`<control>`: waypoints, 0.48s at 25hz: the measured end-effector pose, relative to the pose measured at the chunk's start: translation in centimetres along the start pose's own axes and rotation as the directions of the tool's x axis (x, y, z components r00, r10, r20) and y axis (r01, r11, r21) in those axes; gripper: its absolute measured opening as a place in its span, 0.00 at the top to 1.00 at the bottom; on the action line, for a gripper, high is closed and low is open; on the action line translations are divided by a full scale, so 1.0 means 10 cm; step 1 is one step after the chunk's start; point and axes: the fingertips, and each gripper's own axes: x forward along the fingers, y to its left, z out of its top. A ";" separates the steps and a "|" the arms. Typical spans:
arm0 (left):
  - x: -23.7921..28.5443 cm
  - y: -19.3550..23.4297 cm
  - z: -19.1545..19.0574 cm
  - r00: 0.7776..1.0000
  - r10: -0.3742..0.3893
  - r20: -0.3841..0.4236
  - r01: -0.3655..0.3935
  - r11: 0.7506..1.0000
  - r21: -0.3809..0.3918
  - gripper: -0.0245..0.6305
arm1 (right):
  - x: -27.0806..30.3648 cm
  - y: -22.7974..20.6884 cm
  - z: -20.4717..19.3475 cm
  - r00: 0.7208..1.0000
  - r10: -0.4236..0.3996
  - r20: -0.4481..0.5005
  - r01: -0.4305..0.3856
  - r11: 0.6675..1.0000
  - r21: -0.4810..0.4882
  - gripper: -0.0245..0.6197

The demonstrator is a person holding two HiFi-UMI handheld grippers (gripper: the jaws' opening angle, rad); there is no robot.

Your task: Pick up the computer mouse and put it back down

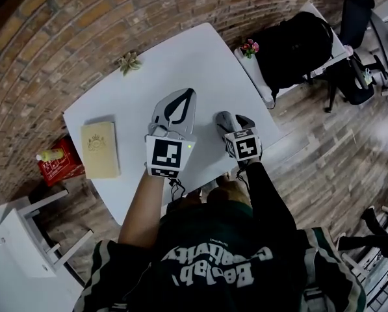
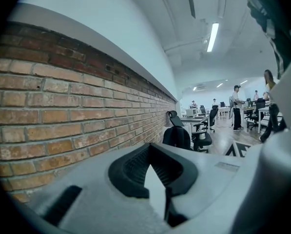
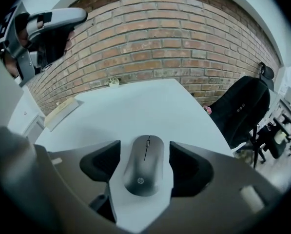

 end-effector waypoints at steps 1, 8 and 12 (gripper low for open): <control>0.01 -0.01 -0.02 1.000 0.000 -0.005 0.000 1.000 -0.001 0.95 | 0.03 0.00 -0.03 1.000 0.000 -0.017 0.001 1.000 0.003 0.45; 0.06 0.04 -0.10 1.000 0.019 -0.022 -0.020 0.999 -0.029 0.95 | 0.23 0.00 -0.23 0.993 0.006 -0.119 -0.004 1.000 0.018 0.43; 0.08 0.05 -0.14 0.999 0.026 -0.030 -0.027 0.999 -0.038 0.95 | 0.29 -0.01 -0.29 0.985 -0.024 -0.171 0.028 0.999 0.019 0.41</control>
